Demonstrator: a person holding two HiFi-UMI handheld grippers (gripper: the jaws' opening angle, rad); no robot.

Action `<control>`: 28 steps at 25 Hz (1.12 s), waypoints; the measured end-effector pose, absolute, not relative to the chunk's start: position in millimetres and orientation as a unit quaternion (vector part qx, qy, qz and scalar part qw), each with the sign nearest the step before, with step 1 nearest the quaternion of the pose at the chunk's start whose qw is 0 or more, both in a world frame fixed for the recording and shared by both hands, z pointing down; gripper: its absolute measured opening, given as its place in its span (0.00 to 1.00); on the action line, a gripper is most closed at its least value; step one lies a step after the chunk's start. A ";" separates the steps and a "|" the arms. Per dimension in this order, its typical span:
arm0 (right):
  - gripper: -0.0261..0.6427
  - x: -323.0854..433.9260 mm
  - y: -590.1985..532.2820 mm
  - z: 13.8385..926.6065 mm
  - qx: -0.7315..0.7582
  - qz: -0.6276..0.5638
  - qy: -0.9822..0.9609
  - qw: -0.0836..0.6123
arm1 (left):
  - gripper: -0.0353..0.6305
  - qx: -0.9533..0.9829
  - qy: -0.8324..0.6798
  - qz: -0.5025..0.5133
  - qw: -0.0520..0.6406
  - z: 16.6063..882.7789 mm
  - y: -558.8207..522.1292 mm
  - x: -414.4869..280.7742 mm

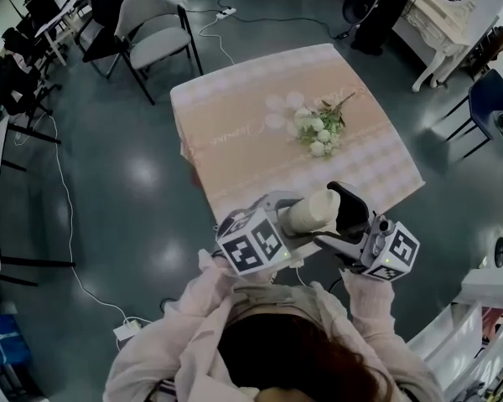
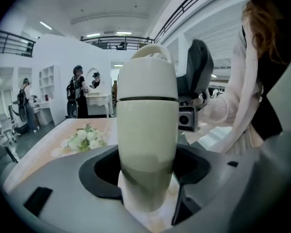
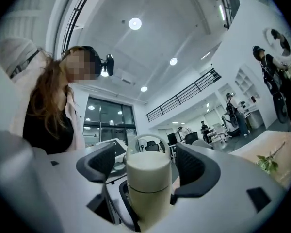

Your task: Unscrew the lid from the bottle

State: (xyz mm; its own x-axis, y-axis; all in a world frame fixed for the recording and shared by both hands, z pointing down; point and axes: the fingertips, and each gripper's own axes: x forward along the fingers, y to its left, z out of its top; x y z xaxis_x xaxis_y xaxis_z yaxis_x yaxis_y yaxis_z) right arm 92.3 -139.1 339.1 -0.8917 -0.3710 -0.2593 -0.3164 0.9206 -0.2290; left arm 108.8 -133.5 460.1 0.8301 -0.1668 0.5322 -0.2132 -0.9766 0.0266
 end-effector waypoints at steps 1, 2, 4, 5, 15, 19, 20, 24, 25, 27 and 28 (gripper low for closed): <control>0.59 88.6 -137.4 342.8 -0.184 -0.079 0.971 0.131 | 0.53 0.953 -0.100 0.282 0.035 461.9 -131.6 108.1; 0.55 84.0 -135.3 347.6 -0.187 -0.062 0.975 0.102 | 0.53 0.953 -0.097 0.287 0.029 462.6 -129.1 107.5; 0.50 77.5 -129.3 353.4 -0.169 -0.026 0.984 0.055 | 0.53 0.954 -0.077 0.288 0.025 462.3 -122.3 106.3; 0.50 75.7 -124.8 352.3 -0.147 -0.016 0.988 0.046 | 0.53 0.956 -0.057 0.285 0.025 461.5 -117.5 106.0; 0.54 65.5 -113.9 333.9 -0.044 -0.004 0.997 0.060 | 0.53 0.971 0.079 0.218 0.057 443.1 -94.1 102.6; 0.62 78.1 -154.4 347.7 -0.183 -0.051 0.979 0.077 | 0.53 0.961 -0.100 0.254 0.051 457.4 -145.4 95.4; 0.61 76.8 -156.4 349.0 -0.196 -0.055 0.976 0.078 | 0.53 0.955 -0.122 0.269 0.042 461.7 -151.4 93.4; 0.50 68.1 -152.3 355.2 -0.203 -0.015 0.978 0.040 | 0.53 0.943 -0.121 0.311 0.015 472.5 -148.9 89.8; 0.49 67.2 -147.2 353.6 -0.184 -0.007 0.982 0.037 | 0.53 0.945 -0.102 0.312 0.012 471.9 -143.7 90.2; 0.49 65.7 -130.8 343.1 -0.123 0.003 0.991 0.054 | 0.53 0.953 -0.039 0.301 0.008 466.5 -126.7 92.2; 0.49 65.6 -120.5 337.1 -0.085 0.008 0.994 0.066 | 0.53 0.957 0.003 0.290 0.006 461.7 -115.5 93.6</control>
